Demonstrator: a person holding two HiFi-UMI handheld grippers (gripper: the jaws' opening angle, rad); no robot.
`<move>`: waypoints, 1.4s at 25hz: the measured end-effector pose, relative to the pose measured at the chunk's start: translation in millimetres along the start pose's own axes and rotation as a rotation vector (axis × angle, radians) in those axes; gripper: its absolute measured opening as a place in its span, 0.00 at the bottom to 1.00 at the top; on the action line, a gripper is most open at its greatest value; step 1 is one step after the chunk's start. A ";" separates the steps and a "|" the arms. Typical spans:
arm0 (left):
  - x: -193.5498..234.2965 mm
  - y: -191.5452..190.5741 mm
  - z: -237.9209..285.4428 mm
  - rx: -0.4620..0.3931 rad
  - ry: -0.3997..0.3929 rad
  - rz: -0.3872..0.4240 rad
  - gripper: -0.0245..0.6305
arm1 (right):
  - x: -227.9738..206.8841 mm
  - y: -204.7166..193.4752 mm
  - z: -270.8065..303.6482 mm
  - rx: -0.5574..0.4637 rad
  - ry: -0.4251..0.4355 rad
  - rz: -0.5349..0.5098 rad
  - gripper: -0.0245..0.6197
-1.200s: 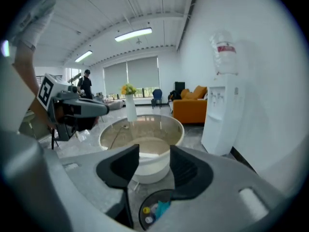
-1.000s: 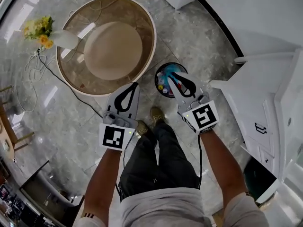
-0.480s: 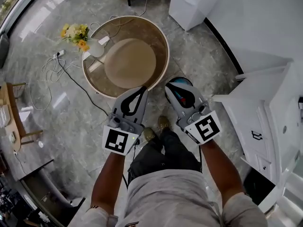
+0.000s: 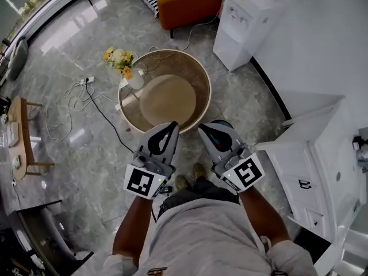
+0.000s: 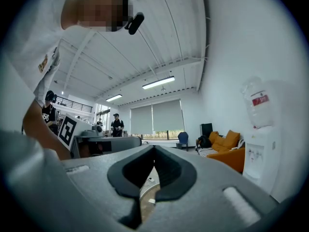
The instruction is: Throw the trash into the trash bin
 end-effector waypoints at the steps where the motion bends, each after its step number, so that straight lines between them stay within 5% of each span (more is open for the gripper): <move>1: -3.3 4.8 -3.8 0.001 0.001 0.005 0.04 | 3.7 5.2 -1.6 -0.007 0.005 0.006 0.04; 12: -28.0 30.3 -17.7 -0.026 -0.009 0.044 0.04 | 16.1 38.0 -6.3 -0.050 0.054 -0.021 0.04; 35: -28.2 33.2 -21.1 -0.036 0.016 0.026 0.04 | 14.9 36.6 -17.2 -0.025 0.058 -0.040 0.04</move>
Point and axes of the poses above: the fingertips, and each gripper's own axes: z forward along the fingers, x to its left, y out of its top, the point moved 5 cm from there along -z, backward along the fingers, and after that the axes turned 4 degrees about -z, right-handed, at the moved point
